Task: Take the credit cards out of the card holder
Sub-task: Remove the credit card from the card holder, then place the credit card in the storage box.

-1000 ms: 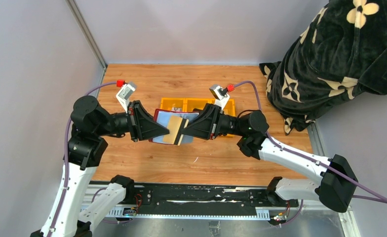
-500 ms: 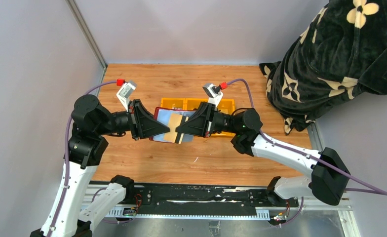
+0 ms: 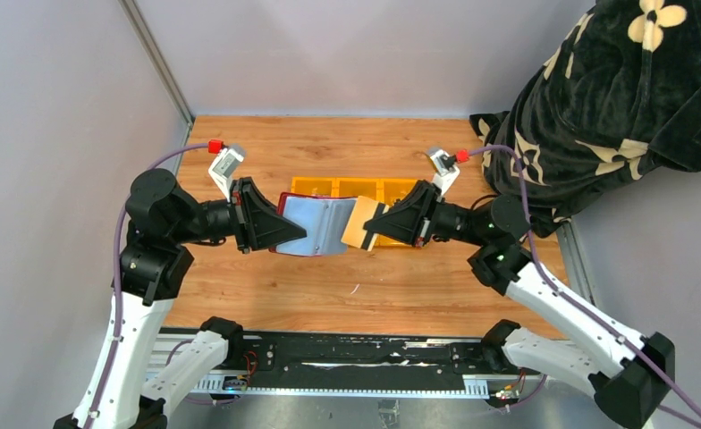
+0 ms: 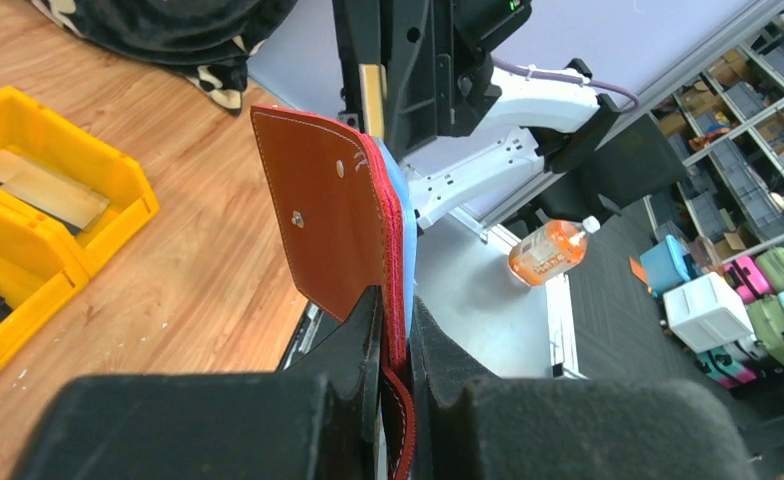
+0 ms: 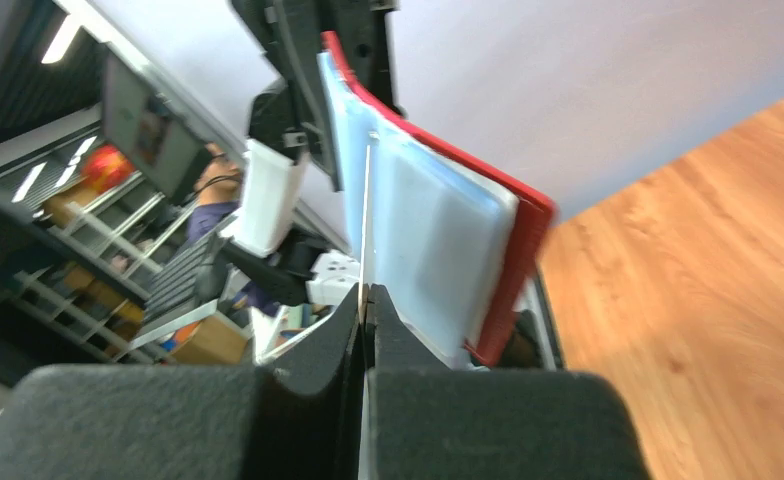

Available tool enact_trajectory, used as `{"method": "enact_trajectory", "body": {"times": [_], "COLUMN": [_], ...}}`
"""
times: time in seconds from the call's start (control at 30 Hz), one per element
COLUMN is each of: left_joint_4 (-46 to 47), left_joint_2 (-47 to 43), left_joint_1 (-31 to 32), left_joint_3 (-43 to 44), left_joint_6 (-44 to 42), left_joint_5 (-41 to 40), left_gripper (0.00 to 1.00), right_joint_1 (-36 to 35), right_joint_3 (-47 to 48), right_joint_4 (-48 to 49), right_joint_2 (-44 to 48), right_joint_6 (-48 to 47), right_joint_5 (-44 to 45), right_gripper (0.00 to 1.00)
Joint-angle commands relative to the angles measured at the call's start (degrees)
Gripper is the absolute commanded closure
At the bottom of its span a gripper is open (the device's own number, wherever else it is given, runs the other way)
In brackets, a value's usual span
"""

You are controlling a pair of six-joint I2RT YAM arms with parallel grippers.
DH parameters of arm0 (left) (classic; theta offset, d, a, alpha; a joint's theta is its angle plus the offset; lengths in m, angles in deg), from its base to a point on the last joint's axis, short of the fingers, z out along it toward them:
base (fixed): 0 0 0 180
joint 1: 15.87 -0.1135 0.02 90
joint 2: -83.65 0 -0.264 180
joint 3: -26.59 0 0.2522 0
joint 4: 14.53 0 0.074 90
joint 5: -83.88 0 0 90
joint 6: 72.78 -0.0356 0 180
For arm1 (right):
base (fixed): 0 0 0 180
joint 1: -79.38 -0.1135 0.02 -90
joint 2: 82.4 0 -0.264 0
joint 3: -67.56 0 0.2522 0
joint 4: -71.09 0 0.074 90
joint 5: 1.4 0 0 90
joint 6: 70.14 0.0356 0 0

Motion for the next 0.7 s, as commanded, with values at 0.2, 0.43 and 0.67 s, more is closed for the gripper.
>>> {"method": "enact_trajectory", "body": {"times": [0.2,0.43,0.67], "left_joint_4": [-0.8,0.1,-0.5], "left_joint_2": [0.2,-0.4,0.0], "left_joint_1": [-0.2,-0.2,-0.2], "left_joint_3": [2.8,3.2,3.4], "left_joint_6": [-2.3,-1.8,-2.3], "left_joint_5": [1.3,2.2,3.0], "left_gripper": [1.00,1.00,1.00], "right_joint_1": [22.5,30.3,30.5], "right_joint_3": [5.9,6.8,13.3], "right_joint_4": [-49.1,-51.4,-53.3], "right_joint_2": [0.1,-13.9,-26.4], "right_joint_6": [-27.4,-32.9,-36.4], "right_joint_5": [2.2,8.8,11.3], "right_gripper": [1.00,1.00,1.00]}}
